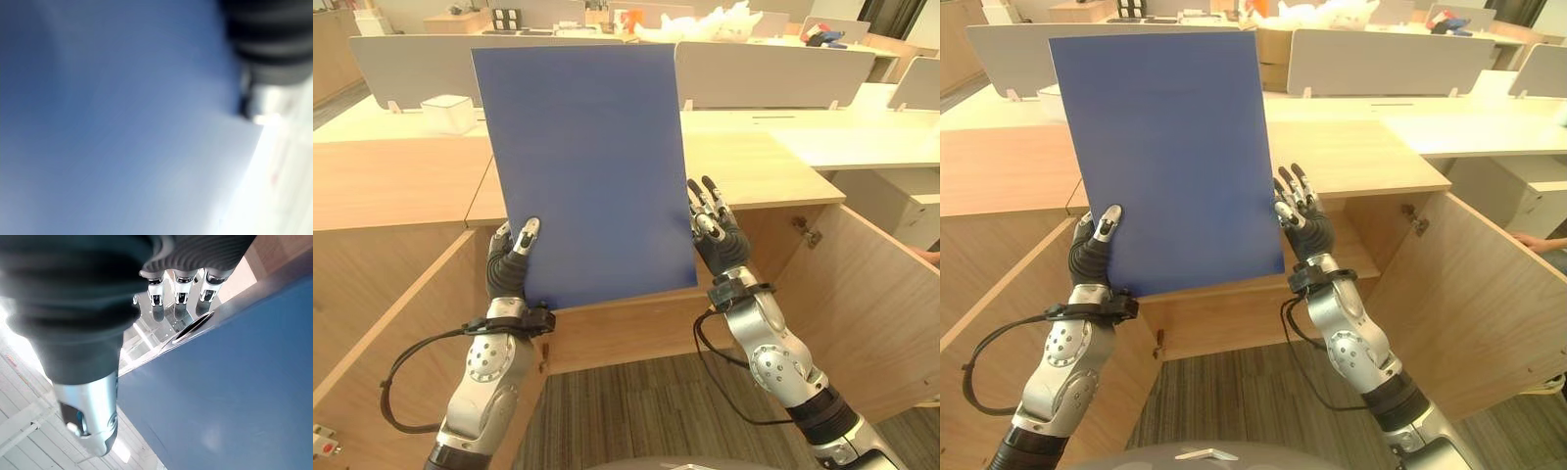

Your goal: Put the empty folder in the office cabinet

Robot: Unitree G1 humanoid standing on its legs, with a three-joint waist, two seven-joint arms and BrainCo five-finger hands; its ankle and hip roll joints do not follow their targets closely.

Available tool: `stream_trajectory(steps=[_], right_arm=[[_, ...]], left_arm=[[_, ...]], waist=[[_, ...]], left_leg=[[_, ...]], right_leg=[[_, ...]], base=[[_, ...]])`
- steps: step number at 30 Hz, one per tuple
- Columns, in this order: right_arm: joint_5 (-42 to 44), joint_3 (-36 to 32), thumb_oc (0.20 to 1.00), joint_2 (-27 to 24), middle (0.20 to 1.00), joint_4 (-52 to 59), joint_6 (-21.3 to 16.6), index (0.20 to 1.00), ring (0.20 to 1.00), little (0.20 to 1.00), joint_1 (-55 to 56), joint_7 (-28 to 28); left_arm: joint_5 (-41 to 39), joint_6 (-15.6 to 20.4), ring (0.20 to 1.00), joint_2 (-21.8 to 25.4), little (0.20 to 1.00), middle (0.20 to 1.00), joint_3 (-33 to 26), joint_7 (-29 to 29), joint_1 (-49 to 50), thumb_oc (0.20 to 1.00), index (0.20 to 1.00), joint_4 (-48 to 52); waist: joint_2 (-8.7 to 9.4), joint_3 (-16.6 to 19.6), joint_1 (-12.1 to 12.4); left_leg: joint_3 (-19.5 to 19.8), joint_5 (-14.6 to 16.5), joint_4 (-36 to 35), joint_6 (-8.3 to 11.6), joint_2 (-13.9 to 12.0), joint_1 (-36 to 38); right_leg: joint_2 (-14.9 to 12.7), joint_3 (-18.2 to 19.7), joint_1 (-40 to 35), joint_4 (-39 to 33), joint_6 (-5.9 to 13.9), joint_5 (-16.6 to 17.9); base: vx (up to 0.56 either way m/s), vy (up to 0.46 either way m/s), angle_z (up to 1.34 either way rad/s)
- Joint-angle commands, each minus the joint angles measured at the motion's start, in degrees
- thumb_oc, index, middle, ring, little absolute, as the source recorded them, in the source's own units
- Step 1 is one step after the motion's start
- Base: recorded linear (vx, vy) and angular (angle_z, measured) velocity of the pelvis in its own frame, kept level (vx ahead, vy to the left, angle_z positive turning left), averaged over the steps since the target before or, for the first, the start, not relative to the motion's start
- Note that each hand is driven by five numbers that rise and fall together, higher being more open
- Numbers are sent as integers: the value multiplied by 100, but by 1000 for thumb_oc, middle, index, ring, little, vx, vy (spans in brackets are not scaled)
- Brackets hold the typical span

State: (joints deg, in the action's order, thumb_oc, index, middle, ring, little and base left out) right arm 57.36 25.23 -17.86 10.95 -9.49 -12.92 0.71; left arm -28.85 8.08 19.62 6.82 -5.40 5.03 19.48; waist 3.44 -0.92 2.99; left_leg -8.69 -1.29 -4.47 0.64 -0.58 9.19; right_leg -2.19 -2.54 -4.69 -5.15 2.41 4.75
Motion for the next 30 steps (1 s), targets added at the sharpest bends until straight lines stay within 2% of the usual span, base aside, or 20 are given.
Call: stream_trajectory(steps=[1,16,23,30], right_arm=[[-94,-29,1000,117,1000,-17,-95,1000,1000,1000,-194,67],[-26,348,1000,137,1000,-107,70,1000,1000,1000,-361,-35],[-27,644,1000,-92,1000,-77,265,1000,1000,1000,-662,-269],[79,689,1000,-294,1000,-74,287,1000,1000,1000,-779,-448]], left_arm=[[23,431,200,271,200,200,-129,9,-302,200,200,451],[-43,420,200,250,200,200,-36,54,-398,200,200,407],[-107,432,200,312,200,200,20,184,-441,200,200,425],[-222,463,200,353,200,200,30,279,-468,200,200,472]], waist=[[143,176,42],[134,158,80],[169,141,123],[198,126,164]], left_leg=[[303,419,-53,160,-89,-159],[275,436,-53,122,-41,-155],[296,430,-53,109,-30,-160],[326,418,-53,105,-22,-175]], right_leg=[[-379,-398,-204,15,308,-242],[-436,-376,-200,15,340,-198],[-448,-366,-199,15,345,-202],[-451,-384,-201,15,345,-204]], base=[[0,0,0],[0,0,0],[0,0,0],[0,0,0]])
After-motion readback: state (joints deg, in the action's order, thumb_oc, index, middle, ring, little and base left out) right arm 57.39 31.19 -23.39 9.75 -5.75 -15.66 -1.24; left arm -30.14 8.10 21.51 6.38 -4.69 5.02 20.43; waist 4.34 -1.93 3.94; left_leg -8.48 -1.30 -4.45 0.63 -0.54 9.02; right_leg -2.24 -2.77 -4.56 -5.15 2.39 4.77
